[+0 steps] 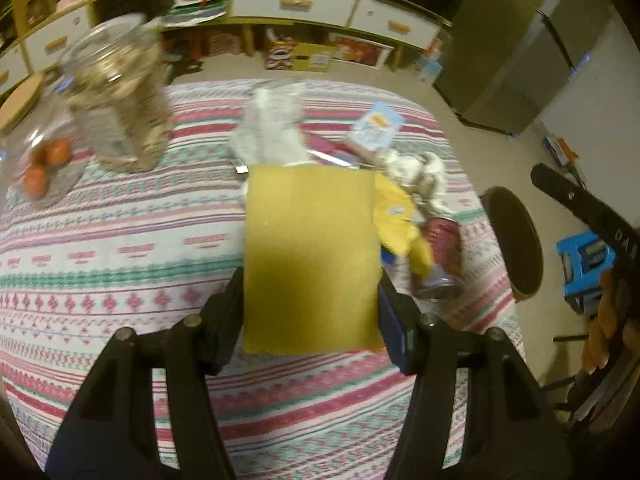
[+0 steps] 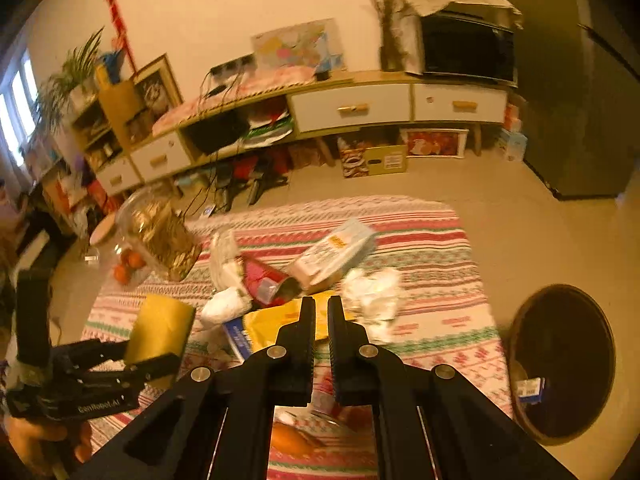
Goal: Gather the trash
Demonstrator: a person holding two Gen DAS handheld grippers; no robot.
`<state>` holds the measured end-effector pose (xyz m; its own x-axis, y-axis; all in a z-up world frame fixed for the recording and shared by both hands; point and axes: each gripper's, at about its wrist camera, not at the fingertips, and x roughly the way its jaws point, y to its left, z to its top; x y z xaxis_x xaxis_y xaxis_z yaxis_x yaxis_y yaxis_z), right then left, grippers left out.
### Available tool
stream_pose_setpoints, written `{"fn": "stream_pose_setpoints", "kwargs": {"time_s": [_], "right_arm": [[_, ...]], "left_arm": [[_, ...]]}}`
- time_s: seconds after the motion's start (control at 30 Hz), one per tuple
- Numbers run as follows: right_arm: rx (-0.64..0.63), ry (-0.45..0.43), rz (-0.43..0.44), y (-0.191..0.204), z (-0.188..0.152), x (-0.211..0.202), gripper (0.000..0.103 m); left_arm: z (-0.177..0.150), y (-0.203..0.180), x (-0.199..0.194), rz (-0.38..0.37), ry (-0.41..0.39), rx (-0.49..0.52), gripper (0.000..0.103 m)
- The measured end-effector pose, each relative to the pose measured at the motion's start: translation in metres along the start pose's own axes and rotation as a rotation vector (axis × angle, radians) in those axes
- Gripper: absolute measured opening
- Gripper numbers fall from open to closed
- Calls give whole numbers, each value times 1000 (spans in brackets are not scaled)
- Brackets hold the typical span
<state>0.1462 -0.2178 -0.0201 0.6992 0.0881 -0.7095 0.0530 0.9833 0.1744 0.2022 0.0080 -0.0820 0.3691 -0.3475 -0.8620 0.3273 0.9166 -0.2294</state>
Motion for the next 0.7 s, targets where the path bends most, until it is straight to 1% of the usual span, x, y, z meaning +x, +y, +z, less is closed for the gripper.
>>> {"fn": "stream_pose_setpoints", "kwargs": {"time_s": [0.07,0.17,0.2,0.4,0.47,0.53,0.57,0.63,0.7], "right_arm": [[14,-6,-31,-19,-1,-9,7],[55,-7,-53,-52,-4,-22,7],[66,-8,-64,-61,-6,-25,7],[145,13,-131,-132,-21,-43,7],[187,28,-147,-160,-29,-48,7],[233,39,-155,-184,-36,-53,7],[263,42,-153,-197,-40,-56,7],[323,42,-149,-220,-46,-62,7],[374,43,-157,-242,-52,-67,7]], "left_arm": [[0,-22,4,-12,1,33,61],[1,-48,14,-44,20,63,61],[1,-62,19,-55,28,84,61],[5,-122,31,-74,43,180,61],[7,-140,34,-82,50,210,61],[9,-170,41,-104,62,257,61],[9,-179,44,-111,67,269,61],[7,-210,56,-132,91,311,61],[5,-233,66,-151,109,337,61]]}}
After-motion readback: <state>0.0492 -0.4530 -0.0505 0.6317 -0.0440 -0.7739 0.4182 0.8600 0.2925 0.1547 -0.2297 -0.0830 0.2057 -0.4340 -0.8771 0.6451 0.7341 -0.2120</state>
